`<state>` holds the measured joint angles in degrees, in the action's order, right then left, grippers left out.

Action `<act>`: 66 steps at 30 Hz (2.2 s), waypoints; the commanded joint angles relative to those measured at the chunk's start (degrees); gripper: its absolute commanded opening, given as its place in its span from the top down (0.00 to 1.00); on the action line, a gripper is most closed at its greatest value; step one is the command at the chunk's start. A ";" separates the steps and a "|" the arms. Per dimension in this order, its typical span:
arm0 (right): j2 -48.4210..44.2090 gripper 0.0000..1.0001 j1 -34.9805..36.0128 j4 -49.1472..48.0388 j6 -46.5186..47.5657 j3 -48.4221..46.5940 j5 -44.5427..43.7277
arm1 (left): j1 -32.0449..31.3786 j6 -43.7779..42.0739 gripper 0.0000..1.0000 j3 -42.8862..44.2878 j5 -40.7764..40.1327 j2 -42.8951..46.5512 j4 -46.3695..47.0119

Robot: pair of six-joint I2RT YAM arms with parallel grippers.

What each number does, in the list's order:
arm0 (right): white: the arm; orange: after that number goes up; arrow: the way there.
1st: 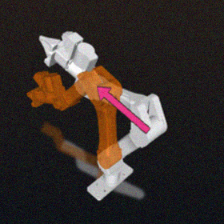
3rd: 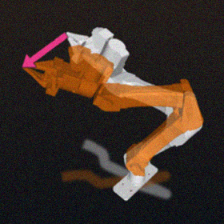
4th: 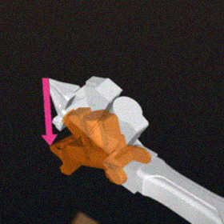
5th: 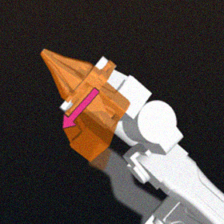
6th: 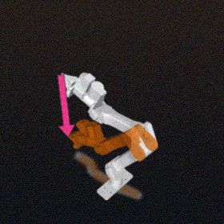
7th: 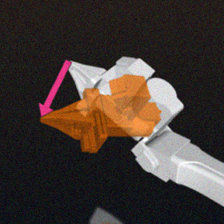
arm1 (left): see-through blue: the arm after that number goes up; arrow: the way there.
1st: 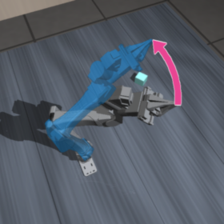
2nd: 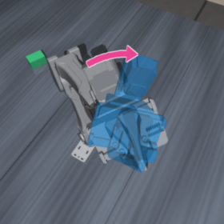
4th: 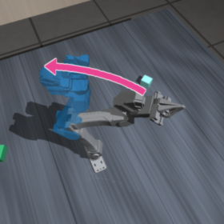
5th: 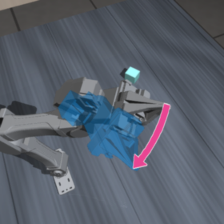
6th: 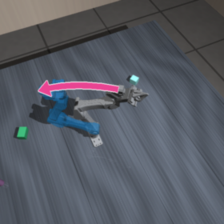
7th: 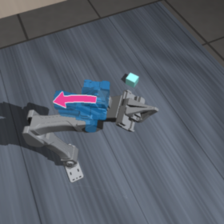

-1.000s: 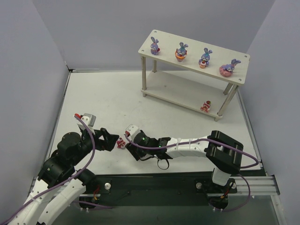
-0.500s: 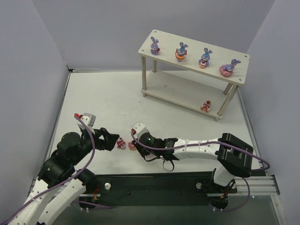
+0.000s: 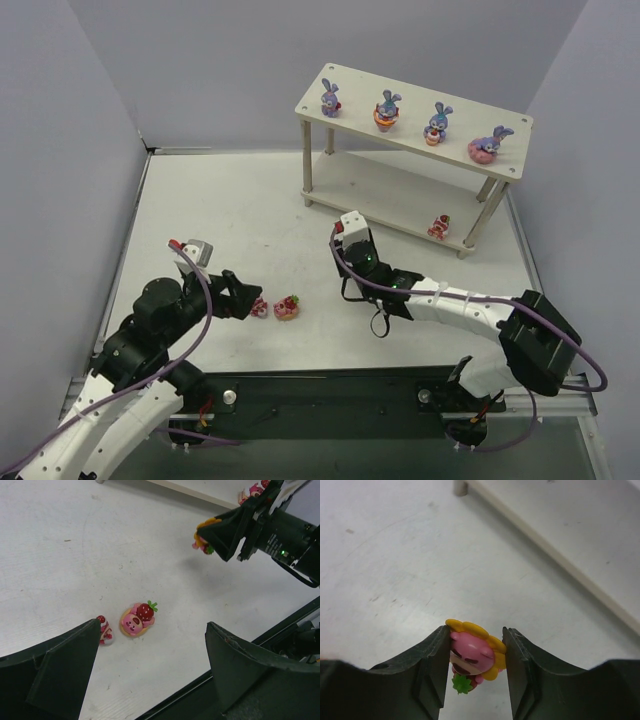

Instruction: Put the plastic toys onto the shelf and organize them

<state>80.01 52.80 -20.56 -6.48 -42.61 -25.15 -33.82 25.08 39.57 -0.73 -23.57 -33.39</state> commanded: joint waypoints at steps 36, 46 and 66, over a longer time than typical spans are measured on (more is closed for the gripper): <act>15.71 0.70 -32.14 -46.33 6.48 2.53 12.31 | -0.28 2.69 0.05 -4.50 3.54 -6.05 11.06; 13.69 0.67 -33.28 -43.43 4.64 3.23 14.07 | -0.28 2.69 0.05 -4.50 3.28 -6.22 11.06; 13.07 0.33 -34.51 -41.14 1.91 3.76 12.93 | -0.28 2.69 0.05 -4.42 2.93 -6.31 10.89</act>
<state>95.39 18.72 -59.24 -3.64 -38.85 -12.58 -33.85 28.08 35.07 2.85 -29.85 -25.41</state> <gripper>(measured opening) 0.655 0.949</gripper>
